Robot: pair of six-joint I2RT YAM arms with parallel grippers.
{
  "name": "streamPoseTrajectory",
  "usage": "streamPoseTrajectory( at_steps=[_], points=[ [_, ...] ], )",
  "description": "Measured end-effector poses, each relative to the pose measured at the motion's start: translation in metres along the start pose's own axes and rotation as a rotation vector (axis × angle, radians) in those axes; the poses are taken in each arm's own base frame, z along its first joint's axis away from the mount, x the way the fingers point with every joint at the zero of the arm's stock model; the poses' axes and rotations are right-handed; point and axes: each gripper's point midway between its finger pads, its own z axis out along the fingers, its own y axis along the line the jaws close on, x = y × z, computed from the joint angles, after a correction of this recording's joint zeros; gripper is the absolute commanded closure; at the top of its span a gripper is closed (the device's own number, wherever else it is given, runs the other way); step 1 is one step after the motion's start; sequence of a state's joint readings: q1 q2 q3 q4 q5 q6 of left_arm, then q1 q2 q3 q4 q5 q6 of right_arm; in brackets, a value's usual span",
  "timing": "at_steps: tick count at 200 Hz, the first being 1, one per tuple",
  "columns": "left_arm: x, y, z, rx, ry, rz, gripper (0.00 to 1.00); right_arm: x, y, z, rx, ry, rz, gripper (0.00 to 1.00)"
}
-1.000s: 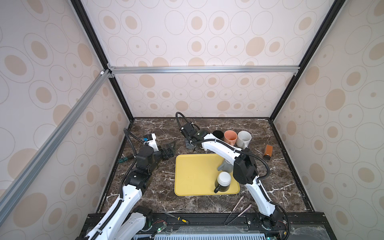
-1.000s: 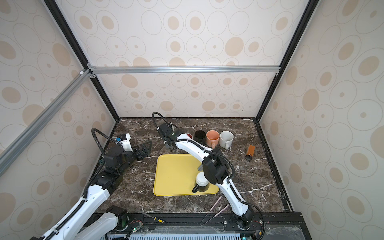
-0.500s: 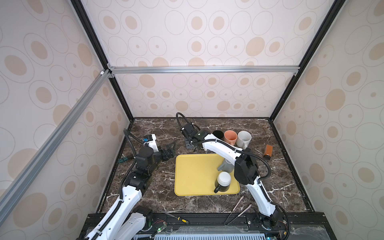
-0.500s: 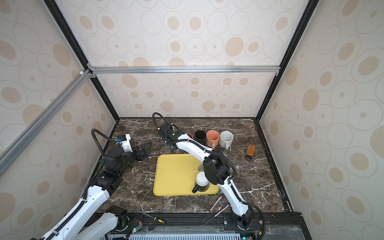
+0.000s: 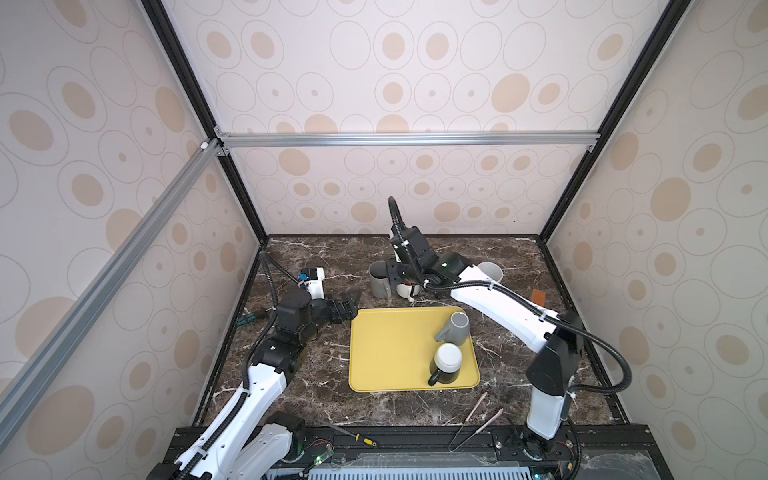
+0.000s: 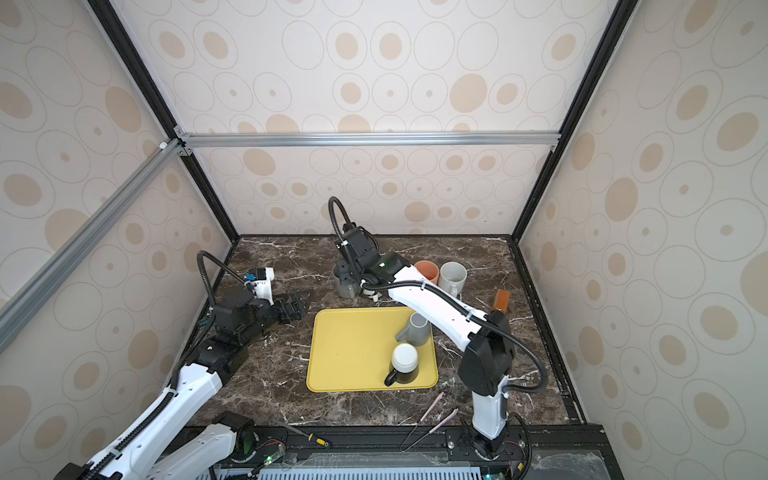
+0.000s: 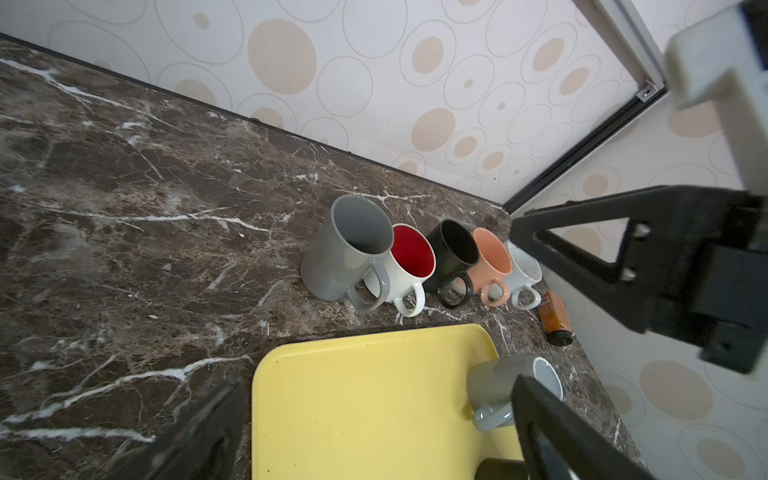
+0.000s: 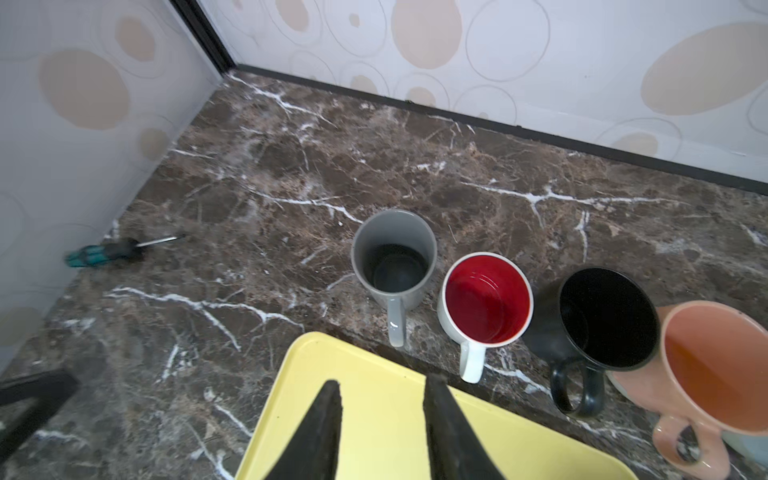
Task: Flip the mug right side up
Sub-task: 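Open the right gripper, releasing the grey mug, and raise it, then move the left gripper over the upside-down white-bottomed dark mug on the tray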
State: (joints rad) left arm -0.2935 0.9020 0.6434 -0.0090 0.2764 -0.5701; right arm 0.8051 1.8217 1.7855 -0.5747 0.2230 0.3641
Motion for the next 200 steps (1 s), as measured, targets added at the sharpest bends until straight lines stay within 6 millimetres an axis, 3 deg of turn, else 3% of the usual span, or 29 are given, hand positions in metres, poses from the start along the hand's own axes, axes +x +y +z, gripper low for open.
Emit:
streamPoseTrajectory(
  at_steps=[41,71,105,134,173,200],
  points=[
    [0.022,-0.020,0.008,0.056,0.077,0.047,0.01,0.037,-0.024,-0.012,-0.037,0.038,-0.004,0.65],
    [0.043,-0.041,0.008,0.095,0.130,0.109,0.01,0.058,-0.029,-0.020,-0.071,0.095,-0.017,0.65],
    [0.060,-0.061,0.002,0.136,0.161,0.179,0.03,0.057,-0.041,-0.039,-0.097,0.103,0.012,0.64],
    [0.065,-0.063,0.000,0.134,0.175,0.205,0.03,0.053,-0.055,-0.049,-0.111,0.092,0.066,0.64],
    [0.072,-0.065,-0.001,0.136,0.191,0.227,0.06,0.053,-0.049,-0.051,-0.150,0.101,0.076,0.64],
    [0.096,-0.080,0.001,0.170,0.252,0.282,0.08,0.055,-0.050,-0.050,-0.160,0.110,0.081,0.65]
  ],
)
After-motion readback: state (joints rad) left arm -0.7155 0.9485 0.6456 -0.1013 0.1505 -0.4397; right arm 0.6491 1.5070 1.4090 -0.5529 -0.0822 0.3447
